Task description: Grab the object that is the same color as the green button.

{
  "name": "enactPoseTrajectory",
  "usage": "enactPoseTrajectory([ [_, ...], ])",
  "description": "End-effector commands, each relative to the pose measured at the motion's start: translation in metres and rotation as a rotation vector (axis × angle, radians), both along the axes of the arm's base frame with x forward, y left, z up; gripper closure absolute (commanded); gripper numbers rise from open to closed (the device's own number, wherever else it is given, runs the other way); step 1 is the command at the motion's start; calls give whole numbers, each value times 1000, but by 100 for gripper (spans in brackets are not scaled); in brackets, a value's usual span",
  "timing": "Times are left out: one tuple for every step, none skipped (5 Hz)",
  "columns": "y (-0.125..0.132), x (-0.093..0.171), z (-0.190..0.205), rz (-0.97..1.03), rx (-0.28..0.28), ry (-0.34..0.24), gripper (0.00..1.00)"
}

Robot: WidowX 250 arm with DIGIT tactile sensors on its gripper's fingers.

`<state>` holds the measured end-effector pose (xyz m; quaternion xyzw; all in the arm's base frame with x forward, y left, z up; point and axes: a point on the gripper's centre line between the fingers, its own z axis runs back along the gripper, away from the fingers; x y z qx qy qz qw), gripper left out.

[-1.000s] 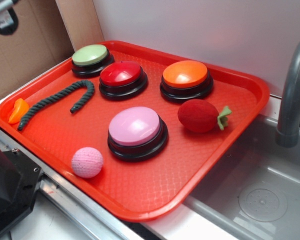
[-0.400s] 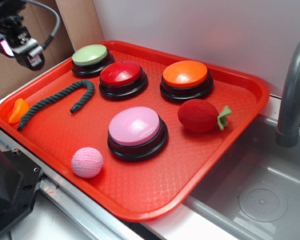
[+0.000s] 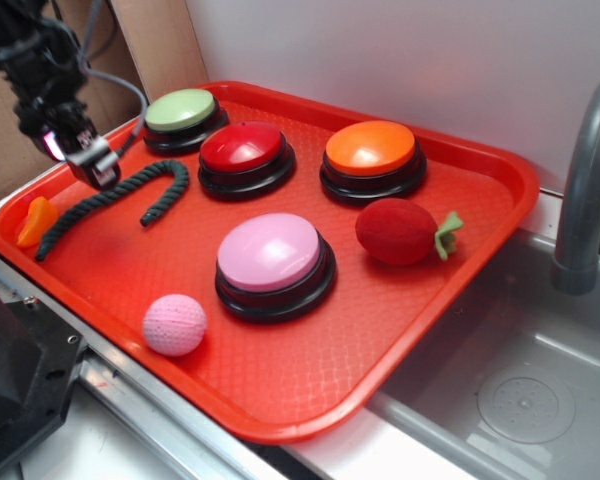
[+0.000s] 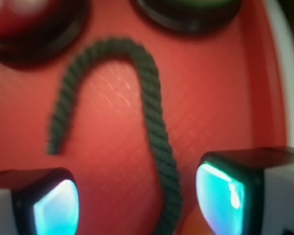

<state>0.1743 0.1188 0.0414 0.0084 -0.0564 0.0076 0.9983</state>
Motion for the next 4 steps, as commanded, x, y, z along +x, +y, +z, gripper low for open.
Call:
enactPoseTrajectory([
  [21,3,-18,26,78,-1,0],
  [24,3,-22,45,59,-4,41],
  [25,3,-25,42,40,-13,100],
  [24,3,-27,38,18,-12,100],
])
